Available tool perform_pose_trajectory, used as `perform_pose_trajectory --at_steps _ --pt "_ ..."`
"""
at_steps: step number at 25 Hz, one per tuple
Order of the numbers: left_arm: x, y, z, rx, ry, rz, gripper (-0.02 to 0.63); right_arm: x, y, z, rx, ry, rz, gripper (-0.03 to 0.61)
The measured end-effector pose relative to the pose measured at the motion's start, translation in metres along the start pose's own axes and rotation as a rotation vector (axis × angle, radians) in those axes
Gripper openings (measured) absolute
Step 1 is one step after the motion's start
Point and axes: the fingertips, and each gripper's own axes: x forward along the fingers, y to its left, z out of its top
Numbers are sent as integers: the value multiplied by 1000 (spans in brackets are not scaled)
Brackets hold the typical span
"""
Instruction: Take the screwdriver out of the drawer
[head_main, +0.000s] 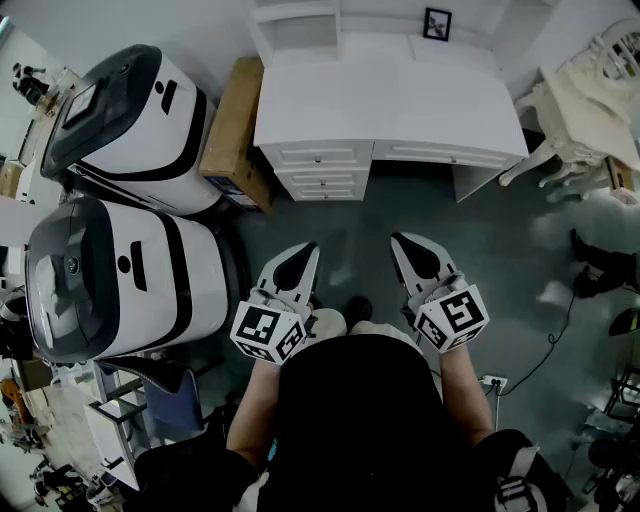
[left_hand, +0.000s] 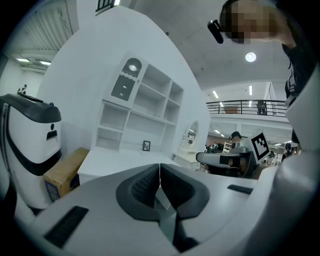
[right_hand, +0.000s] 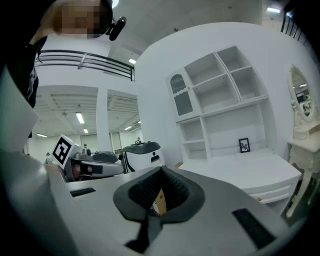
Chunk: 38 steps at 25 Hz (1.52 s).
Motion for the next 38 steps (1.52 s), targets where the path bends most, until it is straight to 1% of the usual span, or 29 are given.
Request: perform_pose_trajectory --at_steps 9,12,14,19,21,25,29,33,38 --pt "-6 -14 -8 1 6 -2 23 -14 7 -7 5 1 14 14" --pt "-6 -19 -11 1 9 -1 23 -17 5 -11 32 5 12 15" --pt "-5 -23 -14 1 16 2 23 -19 5 -13 32 8 12 15" --pt "-5 -21 -20 -8 25 27 23 -18 9 -20 48 25 49 17" --pt "-5 -18 -25 -10 37 35 23 -15 9 -23 54 26 51 17" --pt "-5 -7 -33 -27 60 39 23 -5 8 -29 67 33 46 17" --pt "3 10 -33 -35 73 35 23 12 5 -27 78 40 45 17" --pt "27 33 -32 -42 93 8 23 36 -9 -20 82 47 22 17" --pt "64 67 -17 -33 104 -27 23 74 -29 -6 65 57 4 17"
